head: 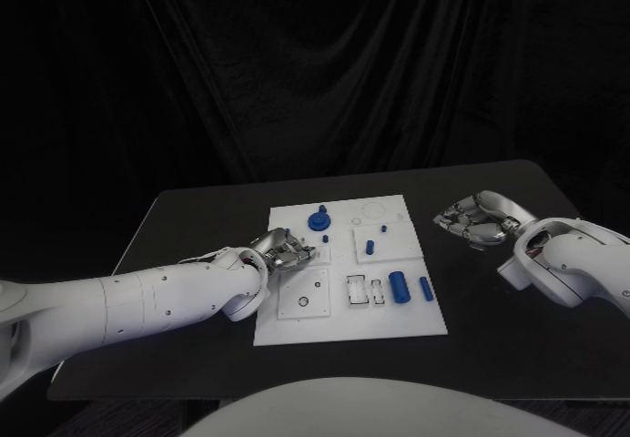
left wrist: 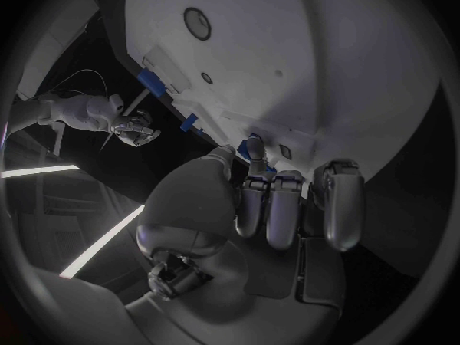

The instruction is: Assemble the parts on the task board

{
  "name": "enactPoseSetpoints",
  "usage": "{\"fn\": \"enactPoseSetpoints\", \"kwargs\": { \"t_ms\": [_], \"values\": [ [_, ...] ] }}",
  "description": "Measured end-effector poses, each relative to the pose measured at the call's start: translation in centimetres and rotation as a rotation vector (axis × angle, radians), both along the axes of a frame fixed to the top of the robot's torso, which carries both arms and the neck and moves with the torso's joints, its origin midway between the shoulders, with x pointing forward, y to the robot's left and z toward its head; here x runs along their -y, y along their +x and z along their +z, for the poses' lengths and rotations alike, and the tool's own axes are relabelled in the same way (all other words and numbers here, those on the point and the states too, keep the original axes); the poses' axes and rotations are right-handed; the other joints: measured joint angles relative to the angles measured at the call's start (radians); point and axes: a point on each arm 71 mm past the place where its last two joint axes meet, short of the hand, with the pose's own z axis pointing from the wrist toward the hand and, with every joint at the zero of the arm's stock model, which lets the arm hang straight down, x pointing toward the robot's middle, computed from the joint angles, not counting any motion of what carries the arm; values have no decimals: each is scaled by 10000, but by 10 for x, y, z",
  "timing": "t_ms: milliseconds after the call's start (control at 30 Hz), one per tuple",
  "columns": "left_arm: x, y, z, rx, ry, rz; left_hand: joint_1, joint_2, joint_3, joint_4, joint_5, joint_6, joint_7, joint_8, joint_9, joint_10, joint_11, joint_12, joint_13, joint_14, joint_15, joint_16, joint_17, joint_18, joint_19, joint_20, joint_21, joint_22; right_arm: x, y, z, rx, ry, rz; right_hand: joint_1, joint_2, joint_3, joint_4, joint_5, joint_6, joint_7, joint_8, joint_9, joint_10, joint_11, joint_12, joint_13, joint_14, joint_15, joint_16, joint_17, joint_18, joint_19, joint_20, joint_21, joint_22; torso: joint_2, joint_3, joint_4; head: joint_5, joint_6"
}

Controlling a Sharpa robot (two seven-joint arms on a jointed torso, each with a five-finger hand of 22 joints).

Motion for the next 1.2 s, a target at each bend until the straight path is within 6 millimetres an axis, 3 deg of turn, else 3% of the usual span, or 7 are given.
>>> {"fn": "enactPoseSetpoints", "kwargs": {
  "t_ms": [333, 767, 933, 1000, 1033, 1200],
  "values": [
    [-4, 1, -3, -256, 171, 131, 41, 5, 42, -35, 0, -54, -53, 0, -1, 0, 1, 0, 0, -37, -37, 0, 0, 0, 0, 0, 0, 0, 0, 0, 0, -30, -10, -5, 0, 0, 0, 0, 0, 0, 0, 0, 0, 0, 0, 0, 0, 0, 0, 0, 1, 0, 0, 0, 0, 0, -1, 3, 0, -38, 0],
    [-4, 1, -3, -399, 223, 143, 822, -204, 693, -83, 864, -180, -105, 40, -1, 7, -66, 0, 0, -1, -72, 0, 0, -2, -36, -36, 0, 0, 0, 0, -1, -98, -27, 2, 0, 0, 0, 0, 11, 0, 0, 0, 0, -4, 4, 0, -25, -11, -11, -33, -44, 0, -39, 3, -61, -1, 6, -2, 0, -29, 0],
    [-4, 0, -3, -391, 206, 120, 957, -316, 817, -122, 905, -180, -105, 40, -2, 7, -66, 0, 0, -1, -72, 0, 0, -1, -36, -35, 0, 0, 0, 0, -1, -130, -37, 1, 0, 0, 0, 0, 40, 0, 0, 0, 0, -36, 36, 0, -27, -27, -27, -49, -54, 0, -72, -1, -61, -1, 6, -2, 1, -25, 0],
    [-4, 0, -3, -392, 203, 114, 1006, -365, 885, -55, 629, -180, -105, 78, -2, 7, -66, 0, 0, -1, -72, 0, 0, -2, -36, -35, 0, -1, 0, 0, -1, -141, -40, 1, 0, 0, 0, 0, 40, 0, 0, 0, 0, -36, 36, 0, -48, -27, -27, -49, -66, 32, -71, -1, -107, -1, 7, -2, 1, -24, 0],
    [-4, 0, -3, -393, 203, 112, 1006, -365, 902, -38, 399, -181, -105, 78, -2, 7, -65, 0, 0, -1, -72, 0, 0, -2, -36, -35, 0, -1, 0, 0, -1, -145, -42, 1, 0, 0, 0, 0, 40, 0, 0, 0, 0, -36, 36, 0, -50, -27, -27, -49, -66, 161, -71, 0, -107, -1, 7, -3, 1, -24, 0],
    [-4, 0, -3, -411, 213, 101, 695, -457, 805, 14, -975, -217, -68, 77, -2, 7, -65, 0, 0, -1, -71, 0, 0, -2, -36, -35, -40, -1, 0, 0, -1, -168, -49, 0, 0, 0, 0, 1, 40, 0, 0, 0, 0, -36, 36, 0, -51, -27, -26, -48, -66, 160, -71, 0, -107, -2, 6, -4, 2, -24, 1]
  ]
}}
